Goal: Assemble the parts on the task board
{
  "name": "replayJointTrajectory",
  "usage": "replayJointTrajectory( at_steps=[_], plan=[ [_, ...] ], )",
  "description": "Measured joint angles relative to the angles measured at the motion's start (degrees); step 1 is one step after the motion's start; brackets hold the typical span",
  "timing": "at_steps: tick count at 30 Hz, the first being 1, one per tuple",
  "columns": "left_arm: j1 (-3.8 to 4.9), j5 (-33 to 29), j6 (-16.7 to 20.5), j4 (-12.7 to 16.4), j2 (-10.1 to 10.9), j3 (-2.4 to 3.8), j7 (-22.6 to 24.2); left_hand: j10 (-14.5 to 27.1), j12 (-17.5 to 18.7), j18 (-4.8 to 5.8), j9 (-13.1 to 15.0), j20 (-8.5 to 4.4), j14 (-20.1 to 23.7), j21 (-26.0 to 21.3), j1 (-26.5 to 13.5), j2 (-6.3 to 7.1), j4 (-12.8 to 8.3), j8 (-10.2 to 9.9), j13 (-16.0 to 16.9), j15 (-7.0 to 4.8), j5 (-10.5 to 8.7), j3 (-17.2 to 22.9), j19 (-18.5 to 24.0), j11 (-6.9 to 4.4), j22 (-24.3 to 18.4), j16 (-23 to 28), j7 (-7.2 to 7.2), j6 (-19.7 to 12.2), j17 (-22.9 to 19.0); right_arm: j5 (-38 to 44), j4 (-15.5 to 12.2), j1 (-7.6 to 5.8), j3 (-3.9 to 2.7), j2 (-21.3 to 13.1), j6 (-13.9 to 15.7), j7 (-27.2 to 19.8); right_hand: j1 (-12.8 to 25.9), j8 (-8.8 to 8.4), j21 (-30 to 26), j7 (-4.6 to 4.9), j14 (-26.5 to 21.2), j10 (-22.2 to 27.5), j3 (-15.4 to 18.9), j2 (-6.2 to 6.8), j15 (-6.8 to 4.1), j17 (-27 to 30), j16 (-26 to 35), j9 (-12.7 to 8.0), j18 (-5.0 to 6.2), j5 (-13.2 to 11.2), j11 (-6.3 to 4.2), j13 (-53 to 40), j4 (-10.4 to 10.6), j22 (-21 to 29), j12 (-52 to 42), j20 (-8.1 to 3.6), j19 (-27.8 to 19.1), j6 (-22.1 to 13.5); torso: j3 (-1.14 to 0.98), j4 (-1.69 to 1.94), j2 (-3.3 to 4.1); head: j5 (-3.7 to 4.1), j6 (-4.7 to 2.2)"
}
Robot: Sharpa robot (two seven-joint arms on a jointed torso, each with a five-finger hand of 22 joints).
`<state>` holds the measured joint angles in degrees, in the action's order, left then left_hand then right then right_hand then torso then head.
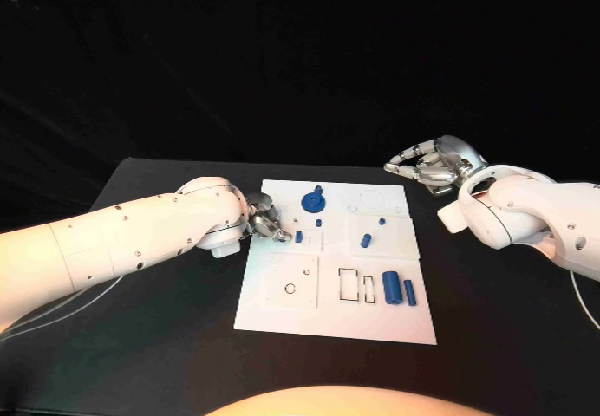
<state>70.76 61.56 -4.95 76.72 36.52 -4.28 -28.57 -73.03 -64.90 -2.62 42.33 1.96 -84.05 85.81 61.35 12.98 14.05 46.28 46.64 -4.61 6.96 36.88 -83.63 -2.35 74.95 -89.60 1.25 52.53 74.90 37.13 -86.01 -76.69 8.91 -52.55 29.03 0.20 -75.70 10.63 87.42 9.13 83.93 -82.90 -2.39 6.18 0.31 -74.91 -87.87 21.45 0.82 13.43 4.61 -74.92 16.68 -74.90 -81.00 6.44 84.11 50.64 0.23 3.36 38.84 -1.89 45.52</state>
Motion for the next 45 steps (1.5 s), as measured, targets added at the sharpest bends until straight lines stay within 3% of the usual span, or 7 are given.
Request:
replayJointTrajectory(
  at_steps=[18,33,40,45],
  plan=[
    [0.02,-0.10,0.08,-0.80,0.00,0.05,0.03,0.00,0.00,0.00,-0.30,0.00,0.01,0.00,-0.31,-0.29,1.59,0.00,-0.20,0.00,-0.01,-2.51,0.00,0.01,-0.01,-0.21,0.09,0.09,0.00,0.02,-0.06,0.00,0.00,-0.17,0.04,-0.01,0.46,0.00,-0.23,0.00,0.00,0.00,0.00,-0.01,0.00,0.01,0.23,0.00,0.00,-0.26,0.00,0.01,0.00,-0.04,0.00,0.00,0.00,0.00,0.04,0.03,-0.02,0.04,-0.04],
    [-0.02,-1.39,1.23,-1.10,0.42,0.52,0.01,-0.19,-0.55,0.00,-1.25,0.00,0.00,-0.01,-5.58,-0.77,2.80,0.00,-0.39,0.01,0.00,-11.03,0.00,0.20,-0.02,-0.21,0.09,0.08,0.00,0.02,0.06,0.02,0.00,-0.11,0.04,-0.01,0.98,0.22,-0.23,0.00,0.00,0.00,0.33,-0.07,0.00,0.01,0.23,-0.05,0.00,-0.25,0.00,0.01,0.01,-0.03,0.00,0.00,0.00,0.00,0.02,0.04,0.00,-0.07,0.04],
    [-0.03,-2.63,2.27,-1.24,0.82,0.65,0.02,-0.19,-0.55,0.00,-1.30,0.00,0.01,-0.01,-5.88,-1.05,2.77,-0.01,-0.54,0.01,0.00,-11.60,0.01,0.20,-0.02,-0.21,0.08,0.08,0.00,0.03,0.08,0.03,0.00,-0.11,0.04,-0.01,0.98,0.22,-0.23,0.00,0.00,0.00,0.33,-0.08,0.00,0.01,0.23,-0.05,0.00,-0.25,0.00,0.01,0.00,-0.03,0.00,0.00,0.00,0.00,-0.03,0.02,-0.02,-0.10,-0.03],
    [-0.01,-3.33,2.83,-1.22,1.29,1.07,0.12,-0.19,-0.55,0.00,-1.34,0.00,0.01,-0.01,-5.88,-1.05,2.55,-0.02,-0.71,0.01,0.00,-11.82,0.01,0.20,-0.02,-0.21,0.08,0.08,0.00,0.04,0.08,0.06,0.00,-0.16,0.04,-0.01,0.98,0.22,-0.23,0.00,0.00,0.00,0.33,-0.08,0.00,0.01,0.23,-0.04,0.00,-0.25,0.00,0.01,0.00,-0.03,0.00,0.00,0.00,0.00,-0.03,0.02,-0.05,-0.15,-0.08]
  ],
)
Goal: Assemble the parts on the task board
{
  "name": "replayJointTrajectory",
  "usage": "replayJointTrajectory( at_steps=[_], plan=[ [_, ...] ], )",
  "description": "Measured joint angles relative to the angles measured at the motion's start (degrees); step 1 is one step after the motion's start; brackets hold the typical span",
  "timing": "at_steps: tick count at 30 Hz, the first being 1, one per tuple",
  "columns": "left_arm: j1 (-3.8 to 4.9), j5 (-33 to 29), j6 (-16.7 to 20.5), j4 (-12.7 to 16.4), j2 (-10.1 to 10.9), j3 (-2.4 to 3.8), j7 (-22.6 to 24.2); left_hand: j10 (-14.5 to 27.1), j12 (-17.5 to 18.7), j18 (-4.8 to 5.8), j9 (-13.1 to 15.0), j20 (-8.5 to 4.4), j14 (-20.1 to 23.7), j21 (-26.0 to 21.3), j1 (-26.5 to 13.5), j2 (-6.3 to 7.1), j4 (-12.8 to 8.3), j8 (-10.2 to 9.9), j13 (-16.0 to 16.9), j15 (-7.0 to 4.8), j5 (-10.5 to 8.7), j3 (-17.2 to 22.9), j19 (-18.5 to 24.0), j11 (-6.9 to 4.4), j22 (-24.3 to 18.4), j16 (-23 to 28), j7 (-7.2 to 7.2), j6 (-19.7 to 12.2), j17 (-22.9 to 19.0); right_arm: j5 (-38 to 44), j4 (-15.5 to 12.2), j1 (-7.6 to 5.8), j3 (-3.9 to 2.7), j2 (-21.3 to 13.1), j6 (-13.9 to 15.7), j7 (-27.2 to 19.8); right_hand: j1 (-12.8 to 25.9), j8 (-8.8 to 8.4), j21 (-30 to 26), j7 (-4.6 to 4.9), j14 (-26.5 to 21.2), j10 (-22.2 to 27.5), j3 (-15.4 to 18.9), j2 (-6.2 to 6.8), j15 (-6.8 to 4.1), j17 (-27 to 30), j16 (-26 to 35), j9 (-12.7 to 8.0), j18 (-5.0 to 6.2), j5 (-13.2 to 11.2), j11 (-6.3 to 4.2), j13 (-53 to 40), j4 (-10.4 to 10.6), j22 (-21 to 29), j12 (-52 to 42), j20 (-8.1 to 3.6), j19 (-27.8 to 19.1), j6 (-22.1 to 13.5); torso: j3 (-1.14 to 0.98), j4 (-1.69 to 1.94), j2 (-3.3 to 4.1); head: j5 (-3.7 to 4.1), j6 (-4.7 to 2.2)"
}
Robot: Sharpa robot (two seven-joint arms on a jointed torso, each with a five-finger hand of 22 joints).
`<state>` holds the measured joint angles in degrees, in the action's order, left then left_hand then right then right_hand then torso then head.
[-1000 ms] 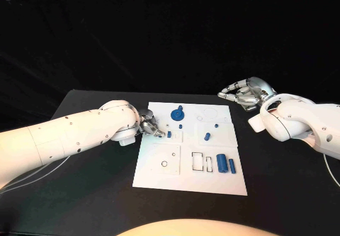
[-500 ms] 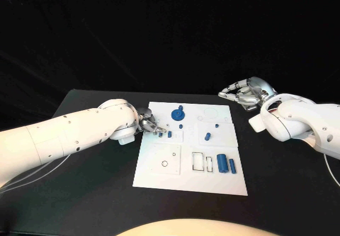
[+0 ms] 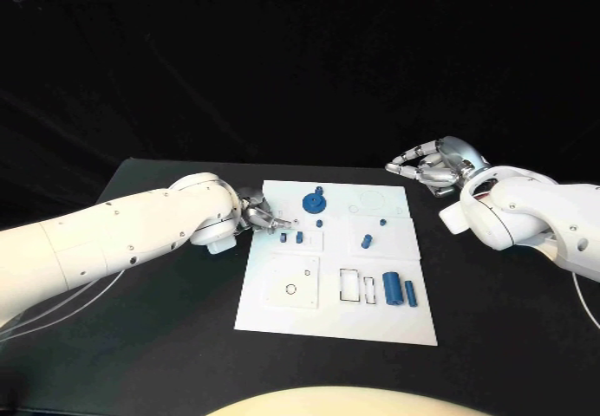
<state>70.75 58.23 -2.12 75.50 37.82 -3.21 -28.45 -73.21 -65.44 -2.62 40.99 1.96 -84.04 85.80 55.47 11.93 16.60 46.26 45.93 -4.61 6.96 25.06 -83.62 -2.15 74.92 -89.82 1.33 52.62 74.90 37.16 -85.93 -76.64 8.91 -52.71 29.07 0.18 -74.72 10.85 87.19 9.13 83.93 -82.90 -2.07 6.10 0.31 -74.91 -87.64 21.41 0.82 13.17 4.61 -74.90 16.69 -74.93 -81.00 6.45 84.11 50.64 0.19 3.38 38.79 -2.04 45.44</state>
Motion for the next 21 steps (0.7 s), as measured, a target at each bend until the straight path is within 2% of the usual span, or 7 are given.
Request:
replayJointTrajectory(
  at_steps=[8,11,13,15,16,18,21],
  plan=[
    [0.07,-0.98,0.39,0.16,0.41,0.18,0.36,1.03,0.56,0.00,-0.35,-0.04,0.00,-0.69,1.85,-0.39,0.00,0.00,-1.36,0.00,0.00,-0.80,0.41,0.18,0.00,0.04,0.56,-0.57,0.00,0.00,-0.01,0.01,0.00,0.00,0.00,-0.01,0.39,0.00,0.00,0.00,0.00,0.00,0.00,-0.39,0.00,0.00,0.00,0.00,0.00,0.00,0.00,-0.05,0.00,0.01,0.00,0.00,0.00,0.00,0.01,0.01,-0.02,-0.18,-0.09],
    [0.08,-1.43,0.81,0.48,0.77,0.20,0.98,3.63,3.09,0.00,-0.95,0.15,0.00,-2.50,5.30,-0.63,-0.03,-1.00,-5.09,0.00,0.36,-1.14,2.88,0.71,-0.01,1.22,1.20,-2.03,0.00,0.00,-0.04,0.02,0.00,-0.04,0.00,-0.01,0.39,0.00,0.00,0.00,0.00,0.00,0.00,-0.39,0.00,0.00,0.00,0.00,0.01,0.00,0.00,-0.05,0.00,0.01,0.00,0.00,0.00,0.00,0.03,0.01,-0.02,-0.19,-0.11],
    [0.08,-1.79,1.28,0.88,1.11,0.20,1.65,6.86,6.27,0.00,-1.77,0.52,0.06,-3.48,7.38,-0.78,0.13,-2.40,-9.80,0.55,0.36,-1.30,4.05,1.39,-0.01,2.33,1.92,-3.66,0.00,0.00,-0.06,0.02,0.00,-0.07,0.00,-0.01,0.39,0.00,0.00,0.00,0.00,0.00,0.00,-0.39,0.00,0.00,0.00,0.00,0.01,0.00,0.00,-0.05,0.00,0.01,0.00,0.00,0.00,0.00,0.04,0.01,-0.02,-0.19,-0.12],
    [0.08,-2.10,1.77,1.27,1.44,0.20,2.33,8.80,8.30,0.00,-2.53,0.86,0.00,-4.09,8.68,-0.99,0.13,-3.68,-12.49,1.06,0.39,-1.30,4.75,1.98,-0.01,2.89,2.58,-4.65,0.00,0.00,-0.07,0.02,0.00,-0.11,0.00,-0.02,0.38,0.00,0.00,0.00,0.00,0.00,0.00,-0.39,0.00,0.00,0.00,0.00,0.01,0.00,0.00,-0.05,0.00,0.01,0.00,0.00,0.00,0.00,0.04,0.02,-0.01,-0.19,-0.13],
    [0.07,-2.29,2.14,1.54,1.69,0.20,2.83,10.17,9.55,-0.55,-3.29,1.28,-0.01,-4.85,9.65,-1.11,0.13,-4.79,-13.61,1.55,0.60,-1.29,5.70,2.53,-0.49,3.44,3.30,-5.37,0.00,0.00,-0.08,0.02,0.00,-0.13,0.00,-0.02,0.38,0.00,0.00,0.00,0.00,0.00,0.00,-0.39,0.00,0.00,0.00,0.00,0.00,0.00,0.00,-0.05,0.00,0.01,0.00,0.00,0.00,0.00,0.04,0.03,-0.01,-0.17,-0.13],
    [0.07,-2.71,3.05,2.09,2.28,0.20,3.98,11.74,10.98,-0.90,-4.56,1.99,0.07,-5.79,11.28,-1.19,0.13,-6.68,-14.83,2.45,0.60,-1.29,6.73,3.51,-1.44,4.22,4.26,-6.95,0.00,0.00,-0.12,0.03,0.00,-0.19,0.01,-0.02,0.38,0.00,0.00,0.00,0.00,0.00,0.00,-0.39,0.00,0.00,0.00,0.00,0.00,0.00,0.00,-0.04,0.00,0.01,0.00,0.00,0.00,0.00,0.04,0.04,-0.01,-0.13,-0.18],
    [0.02,-3.36,4.98,3.21,3.41,0.20,6.08,12.11,11.20,-0.89,-5.41,2.24,0.10,-5.83,12.04,-0.83,0.14,-7.69,-15.32,2.60,0.60,-1.28,6.98,3.88,-1.73,4.22,4.82,-7.68,0.00,0.01,-0.20,0.04,0.00,-0.34,0.03,-0.03,0.38,0.00,0.00,0.00,0.00,0.00,0.00,-0.39,0.00,0.00,0.00,0.00,0.00,0.00,0.00,-0.04,0.00,0.01,0.00,0.00,0.00,0.00,0.04,0.04,-0.01,-0.12,-0.26]
  ],
)
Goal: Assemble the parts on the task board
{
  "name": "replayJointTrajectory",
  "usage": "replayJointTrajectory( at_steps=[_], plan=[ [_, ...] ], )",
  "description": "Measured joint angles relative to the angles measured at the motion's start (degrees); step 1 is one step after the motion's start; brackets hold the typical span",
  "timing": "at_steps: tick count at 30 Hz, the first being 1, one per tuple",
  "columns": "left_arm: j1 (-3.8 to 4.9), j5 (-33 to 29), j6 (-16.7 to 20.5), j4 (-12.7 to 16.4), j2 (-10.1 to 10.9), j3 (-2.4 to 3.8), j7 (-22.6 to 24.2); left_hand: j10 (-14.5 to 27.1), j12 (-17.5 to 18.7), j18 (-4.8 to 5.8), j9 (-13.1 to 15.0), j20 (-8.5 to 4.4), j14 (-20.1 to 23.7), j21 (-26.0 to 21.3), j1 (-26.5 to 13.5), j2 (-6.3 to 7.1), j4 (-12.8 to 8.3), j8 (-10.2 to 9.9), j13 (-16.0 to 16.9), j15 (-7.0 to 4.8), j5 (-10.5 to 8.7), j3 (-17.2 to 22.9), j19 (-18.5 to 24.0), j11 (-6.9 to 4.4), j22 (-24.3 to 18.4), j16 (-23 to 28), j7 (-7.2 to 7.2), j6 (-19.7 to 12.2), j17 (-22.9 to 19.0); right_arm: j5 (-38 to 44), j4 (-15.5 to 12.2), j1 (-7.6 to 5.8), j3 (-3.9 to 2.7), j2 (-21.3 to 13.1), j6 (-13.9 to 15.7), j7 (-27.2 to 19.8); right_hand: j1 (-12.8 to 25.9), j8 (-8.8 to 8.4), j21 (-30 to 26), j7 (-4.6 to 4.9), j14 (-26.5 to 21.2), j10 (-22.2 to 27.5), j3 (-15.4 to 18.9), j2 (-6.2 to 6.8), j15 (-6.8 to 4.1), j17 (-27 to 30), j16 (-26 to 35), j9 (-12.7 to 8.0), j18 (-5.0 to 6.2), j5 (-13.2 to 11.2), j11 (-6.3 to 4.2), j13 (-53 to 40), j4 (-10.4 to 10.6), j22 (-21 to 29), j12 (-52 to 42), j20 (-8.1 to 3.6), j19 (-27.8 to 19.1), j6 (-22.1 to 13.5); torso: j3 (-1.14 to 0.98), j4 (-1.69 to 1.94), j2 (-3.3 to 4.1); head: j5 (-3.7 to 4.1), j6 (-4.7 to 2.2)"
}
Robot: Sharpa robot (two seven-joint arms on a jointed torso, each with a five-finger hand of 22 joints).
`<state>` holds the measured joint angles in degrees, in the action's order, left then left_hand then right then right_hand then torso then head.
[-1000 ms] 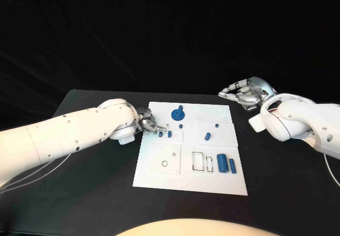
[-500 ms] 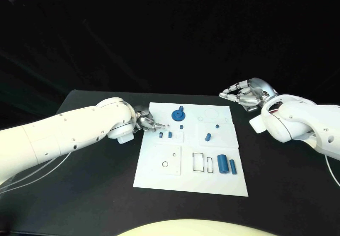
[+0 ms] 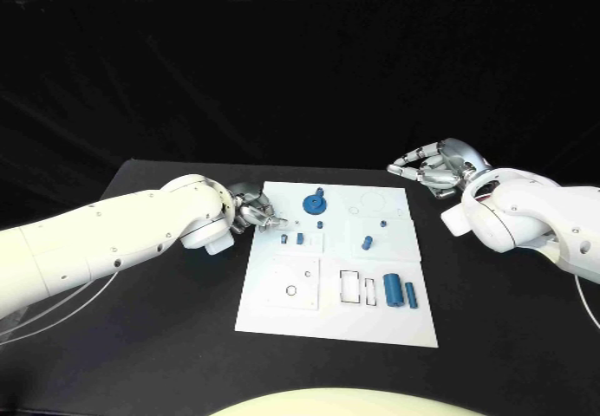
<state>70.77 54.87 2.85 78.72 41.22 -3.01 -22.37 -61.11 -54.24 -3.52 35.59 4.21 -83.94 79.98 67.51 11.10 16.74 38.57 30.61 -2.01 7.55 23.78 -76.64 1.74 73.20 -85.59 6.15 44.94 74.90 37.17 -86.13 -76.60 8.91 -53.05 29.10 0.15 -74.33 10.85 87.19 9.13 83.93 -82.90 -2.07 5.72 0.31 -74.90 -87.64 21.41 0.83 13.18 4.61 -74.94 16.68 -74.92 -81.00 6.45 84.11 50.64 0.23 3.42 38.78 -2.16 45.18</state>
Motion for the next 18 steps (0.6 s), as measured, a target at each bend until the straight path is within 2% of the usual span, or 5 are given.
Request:
replayJointTrajectory(
  at_steps=[5,8,10,13,18],
  plan=[
    [-0.23,-0.50,3.49,2.31,1.74,-0.03,2.90,0.00,0.00,0.00,-0.49,0.34,-0.07,0.00,0.28,0.28,0.11,-0.31,-0.13,0.31,0.23,-0.72,-0.34,0.00,0.48,0.00,0.21,-0.21,0.01,0.01,-0.05,0.01,0.00,-0.26,0.03,0.00,0.00,0.00,0.00,0.00,0.00,0.00,0.00,0.01,0.00,0.00,0.00,0.00,0.00,0.00,0.00,0.00,0.00,0.00,0.00,0.00,0.00,0.00,0.00,0.00,0.00,0.09,-0.09],
    [-0.74,-0.27,5.76,3.88,2.69,-0.07,4.02,-0.15,-0.32,0.00,-0.61,0.66,0.01,0.08,-0.47,0.51,0.08,-0.31,-0.13,0.40,0.23,-1.52,-0.66,0.15,0.97,0.00,0.21,-0.17,0.05,0.02,-0.05,0.11,0.00,-0.31,0.03,-0.01,-0.01,0.00,0.00,0.00,0.00,0.00,0.00,0.01,0.00,0.00,0.00,0.00,0.00,0.00,0.00,0.01,0.00,0.00,0.00,0.00,0.00,0.00,0.00,0.03,-0.03,0.14,-0.15],
    [-1.16,0.30,7.08,4.72,3.15,-0.12,4.35,-0.25,-0.92,0.00,-0.61,0.56,0.01,0.46,-1.62,0.32,0.13,0.32,-0.15,0.40,0.23,-2.45,-1.11,0.20,1.39,-0.29,-0.02,0.64,0.05,0.03,-0.05,0.24,0.00,-0.31,0.03,-0.01,-0.01,0.00,0.00,0.00,0.00,0.00,0.00,0.01,0.00,0.00,0.00,0.00,0.00,0.00,0.00,0.01,0.00,0.01,0.00,0.00,0.00,0.00,0.00,0.04,-0.05,0.14,-0.18],
    [-1.65,1.54,8.38,5.54,3.54,-0.20,4.33,-0.86,-1.43,0.00,-0.61,0.21,0.01,0.96,-3.01,-0.13,0.17,1.33,-0.22,0.39,0.22,-4.07,-1.72,-0.41,1.76,-0.72,-0.58,1.21,0.05,0.03,0.00,0.47,0.01,-0.27,0.03,-0.01,-0.01,0.00,0.00,0.00,0.00,0.00,0.00,0.01,0.00,0.00,0.00,0.00,0.00,0.00,0.00,0.01,0.00,0.01,0.00,0.00,0.00,0.00,-0.02,0.07,-0.09,0.02,-0.20],
    [-2.26,4.12,9.24,6.28,3.65,-0.37,3.04,-1.28,-2.06,0.00,-0.54,-0.09,-0.06,1.22,-4.83,-0.87,0.17,2.95,-0.41,0.02,0.22,-7.81,-2.40,-0.82,1.76,-1.04,-1.04,1.67,0.04,0.04,0.08,0.68,0.02,-0.18,0.02,0.00,-0.01,0.00,0.00,0.00,0.00,0.00,0.00,0.01,0.00,0.00,0.00,0.00,0.00,0.00,0.00,0.01,0.00,0.01,0.00,0.00,0.00,0.00,-0.02,0.05,-0.08,-0.10,-0.26]
  ],
)
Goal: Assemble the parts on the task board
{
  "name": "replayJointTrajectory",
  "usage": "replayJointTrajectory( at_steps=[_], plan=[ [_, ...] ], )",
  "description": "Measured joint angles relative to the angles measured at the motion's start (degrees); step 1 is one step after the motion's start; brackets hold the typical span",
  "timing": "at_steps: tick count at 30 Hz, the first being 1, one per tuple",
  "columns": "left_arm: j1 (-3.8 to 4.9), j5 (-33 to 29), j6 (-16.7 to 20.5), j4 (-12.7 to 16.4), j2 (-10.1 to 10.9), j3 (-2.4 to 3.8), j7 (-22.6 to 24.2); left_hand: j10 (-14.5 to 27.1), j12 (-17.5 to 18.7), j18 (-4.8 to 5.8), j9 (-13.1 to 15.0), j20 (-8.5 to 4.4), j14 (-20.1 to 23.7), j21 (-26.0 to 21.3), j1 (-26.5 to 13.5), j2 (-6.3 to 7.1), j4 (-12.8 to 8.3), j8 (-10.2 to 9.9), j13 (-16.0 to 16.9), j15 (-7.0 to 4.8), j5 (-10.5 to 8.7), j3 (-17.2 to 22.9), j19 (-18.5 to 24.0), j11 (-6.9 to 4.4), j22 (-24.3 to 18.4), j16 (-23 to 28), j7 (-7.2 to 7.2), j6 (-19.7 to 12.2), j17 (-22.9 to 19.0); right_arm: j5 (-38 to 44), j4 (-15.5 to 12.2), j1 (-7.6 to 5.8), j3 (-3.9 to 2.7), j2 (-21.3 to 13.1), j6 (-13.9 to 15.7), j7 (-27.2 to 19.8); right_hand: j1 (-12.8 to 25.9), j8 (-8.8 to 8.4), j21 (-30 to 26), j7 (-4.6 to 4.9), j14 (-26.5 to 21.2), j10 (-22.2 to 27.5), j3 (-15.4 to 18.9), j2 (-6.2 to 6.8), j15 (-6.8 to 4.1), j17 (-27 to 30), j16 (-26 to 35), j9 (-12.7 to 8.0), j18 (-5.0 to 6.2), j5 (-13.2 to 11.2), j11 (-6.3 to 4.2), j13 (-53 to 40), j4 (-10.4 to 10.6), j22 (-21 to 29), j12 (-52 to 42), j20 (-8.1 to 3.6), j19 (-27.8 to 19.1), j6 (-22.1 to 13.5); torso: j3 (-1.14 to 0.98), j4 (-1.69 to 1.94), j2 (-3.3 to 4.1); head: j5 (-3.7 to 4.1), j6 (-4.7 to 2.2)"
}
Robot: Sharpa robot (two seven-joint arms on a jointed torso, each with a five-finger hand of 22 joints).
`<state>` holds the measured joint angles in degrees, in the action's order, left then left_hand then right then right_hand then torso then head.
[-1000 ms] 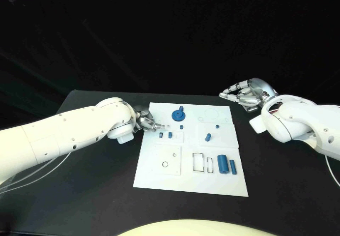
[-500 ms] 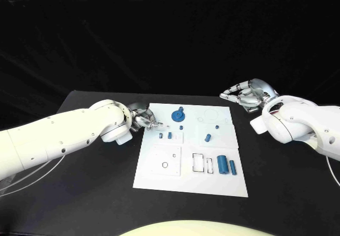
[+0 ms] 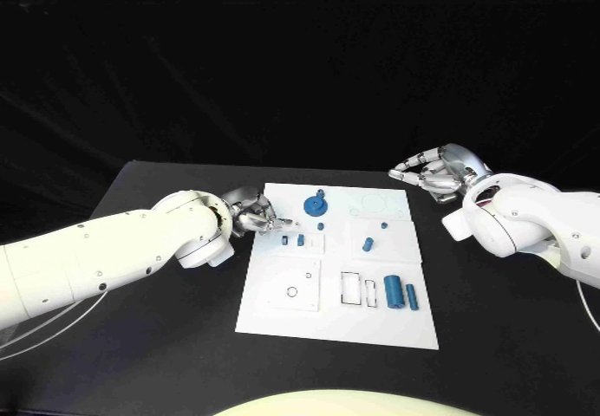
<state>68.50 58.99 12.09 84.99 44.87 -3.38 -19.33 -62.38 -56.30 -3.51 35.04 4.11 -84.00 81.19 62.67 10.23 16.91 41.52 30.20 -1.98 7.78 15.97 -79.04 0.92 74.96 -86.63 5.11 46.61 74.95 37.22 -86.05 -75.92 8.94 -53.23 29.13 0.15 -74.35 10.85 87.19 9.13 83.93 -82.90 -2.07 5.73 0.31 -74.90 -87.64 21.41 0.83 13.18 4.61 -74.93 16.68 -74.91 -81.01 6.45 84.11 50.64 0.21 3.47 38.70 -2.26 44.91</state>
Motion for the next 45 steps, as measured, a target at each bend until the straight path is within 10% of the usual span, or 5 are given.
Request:
replayJointTrajectory(
  at_steps=[45],
  plan=[
    [-1.21,5.27,-3.48,-2.00,-3.23,-0.42,-6.52,-2.35,-2.93,0.00,-0.01,-0.83,-0.14,1.28,5.87,-2.31,-0.24,2.99,2.43,-1.10,0.21,-2.19,-1.63,-1.12,-0.02,-0.97,-0.92,0.91,-0.02,0.03,0.10,0.17,0.00,0.01,0.92,-0.58,-0.01,0.23,-3.71,-0.21,0.00,1.85,0.00,0.00,0.00,-0.04,1.42,-0.18,0.00,0.00,-0.41,0.02,0.00,-0.02,3.25,-0.21,-0.21,-0.21,0.04,-0.08,0.12,-0.01,0.12]
  ],
)
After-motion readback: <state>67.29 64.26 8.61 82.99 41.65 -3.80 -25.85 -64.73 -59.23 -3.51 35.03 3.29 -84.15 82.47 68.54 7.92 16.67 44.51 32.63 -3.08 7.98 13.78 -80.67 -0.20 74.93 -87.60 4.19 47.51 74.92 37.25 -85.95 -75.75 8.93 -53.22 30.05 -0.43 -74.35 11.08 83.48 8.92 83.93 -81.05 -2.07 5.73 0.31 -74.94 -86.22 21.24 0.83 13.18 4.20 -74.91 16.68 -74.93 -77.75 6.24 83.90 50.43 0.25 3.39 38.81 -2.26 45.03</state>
